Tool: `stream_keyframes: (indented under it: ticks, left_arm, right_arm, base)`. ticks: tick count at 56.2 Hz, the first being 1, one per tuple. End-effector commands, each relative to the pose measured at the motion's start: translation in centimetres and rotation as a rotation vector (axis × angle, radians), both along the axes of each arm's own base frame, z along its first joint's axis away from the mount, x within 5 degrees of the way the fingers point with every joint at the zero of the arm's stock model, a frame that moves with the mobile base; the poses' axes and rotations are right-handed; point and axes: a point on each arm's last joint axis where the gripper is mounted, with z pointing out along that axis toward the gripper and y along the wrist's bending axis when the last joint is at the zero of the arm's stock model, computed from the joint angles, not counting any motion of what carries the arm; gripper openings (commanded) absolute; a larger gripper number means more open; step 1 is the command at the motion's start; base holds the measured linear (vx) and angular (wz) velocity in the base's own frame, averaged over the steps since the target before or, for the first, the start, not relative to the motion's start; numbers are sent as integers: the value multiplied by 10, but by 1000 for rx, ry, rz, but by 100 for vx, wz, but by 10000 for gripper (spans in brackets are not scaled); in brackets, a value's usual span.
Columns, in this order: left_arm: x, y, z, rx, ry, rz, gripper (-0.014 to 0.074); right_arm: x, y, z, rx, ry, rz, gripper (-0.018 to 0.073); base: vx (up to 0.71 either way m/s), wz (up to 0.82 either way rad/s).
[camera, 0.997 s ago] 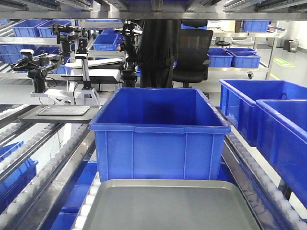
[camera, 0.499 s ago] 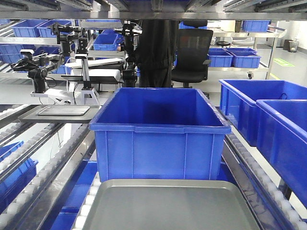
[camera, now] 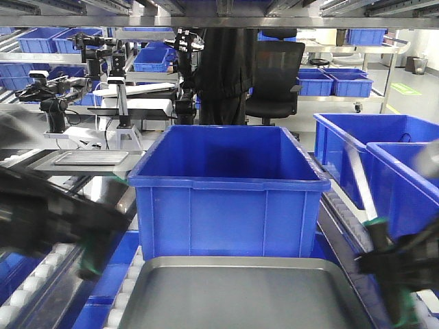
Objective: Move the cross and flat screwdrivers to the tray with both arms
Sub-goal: 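Lower both screwdrivers toward the grey metal tray with both grippers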
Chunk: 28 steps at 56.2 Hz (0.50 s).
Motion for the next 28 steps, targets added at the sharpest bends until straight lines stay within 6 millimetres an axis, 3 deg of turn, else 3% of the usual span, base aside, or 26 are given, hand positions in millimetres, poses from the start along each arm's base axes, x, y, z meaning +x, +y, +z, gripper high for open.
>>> stream_keyframes:
  ticks: [1,14,28]
  left_arm:
    - [13,-20,-1,-80,8,9,3]
    - [41,-61,-55,-57,167,0,3]
    - [58,-75,-83,-72,219,38,3]
  right_arm:
    - [20,9,0,52,-28,-19,-8]
    - [64,27,-45,100,132,-44,-8]
    - [89,35,-81,122,248,-63,-8]
  base:
    - [0,0]
    - [0,0]
    - [0,0]
